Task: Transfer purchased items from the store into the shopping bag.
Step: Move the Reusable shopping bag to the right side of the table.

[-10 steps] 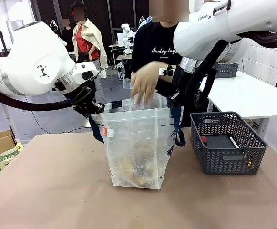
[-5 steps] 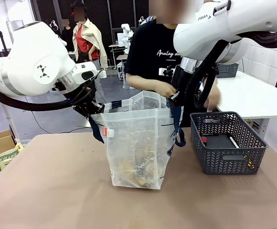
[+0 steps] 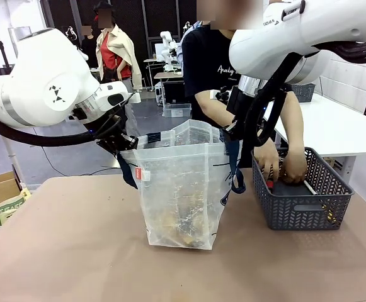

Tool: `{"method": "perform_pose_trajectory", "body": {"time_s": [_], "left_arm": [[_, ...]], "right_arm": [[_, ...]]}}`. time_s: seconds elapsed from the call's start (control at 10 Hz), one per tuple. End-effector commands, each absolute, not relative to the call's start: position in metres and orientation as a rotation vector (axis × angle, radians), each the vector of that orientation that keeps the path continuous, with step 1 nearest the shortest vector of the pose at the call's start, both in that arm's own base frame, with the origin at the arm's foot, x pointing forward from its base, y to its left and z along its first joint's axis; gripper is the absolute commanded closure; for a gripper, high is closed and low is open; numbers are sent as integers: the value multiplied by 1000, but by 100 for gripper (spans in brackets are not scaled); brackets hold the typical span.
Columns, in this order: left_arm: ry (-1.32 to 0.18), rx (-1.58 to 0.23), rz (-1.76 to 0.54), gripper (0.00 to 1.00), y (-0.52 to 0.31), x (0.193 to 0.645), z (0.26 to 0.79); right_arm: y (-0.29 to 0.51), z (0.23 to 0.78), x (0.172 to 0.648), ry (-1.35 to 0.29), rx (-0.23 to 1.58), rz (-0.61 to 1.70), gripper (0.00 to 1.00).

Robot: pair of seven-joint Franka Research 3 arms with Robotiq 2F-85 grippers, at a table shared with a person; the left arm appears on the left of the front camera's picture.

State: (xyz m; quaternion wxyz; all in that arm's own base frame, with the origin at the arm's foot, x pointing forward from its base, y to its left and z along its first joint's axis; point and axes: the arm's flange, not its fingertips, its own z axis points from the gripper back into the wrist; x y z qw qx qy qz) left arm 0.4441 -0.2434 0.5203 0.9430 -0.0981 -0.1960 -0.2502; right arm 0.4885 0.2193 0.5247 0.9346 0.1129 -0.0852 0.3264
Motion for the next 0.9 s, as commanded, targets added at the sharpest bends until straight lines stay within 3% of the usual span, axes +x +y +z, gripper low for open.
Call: {"method": "perform_pose_trajectory", "body": {"time_s": [0.0,0.8], "left_arm": [[-406,-199,-507,100,-241,444,523],[-406,-199,-507,100,-241,444,523]], "right_arm": [[218,525,489,-176,231,664,100],[218,525,489,-176,231,664,100]]}}
